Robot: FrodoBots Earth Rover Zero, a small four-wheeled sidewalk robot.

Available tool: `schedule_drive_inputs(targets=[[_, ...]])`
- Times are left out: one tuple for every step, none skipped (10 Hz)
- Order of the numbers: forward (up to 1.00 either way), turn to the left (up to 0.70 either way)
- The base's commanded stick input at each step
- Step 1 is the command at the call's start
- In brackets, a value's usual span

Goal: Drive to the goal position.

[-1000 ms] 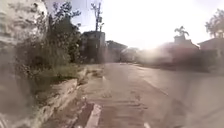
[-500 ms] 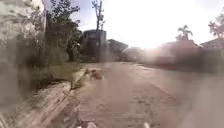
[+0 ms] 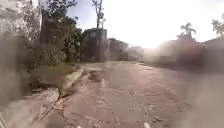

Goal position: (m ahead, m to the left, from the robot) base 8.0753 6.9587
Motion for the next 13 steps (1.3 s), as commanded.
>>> schedule_drive_inputs(targets=[[1.0, -0.15], [1.0, -0.35], [1.0, -0.21], [1.0, 0.0], [1.0, 0.0], [1.0, 0.0], [1.0, 0.0], [1.0, 0.0], [1.0, 0.0], [1.0, 0.0], [1.0, 0.0], [1.0, 0.0], [1.0, 0.0]])
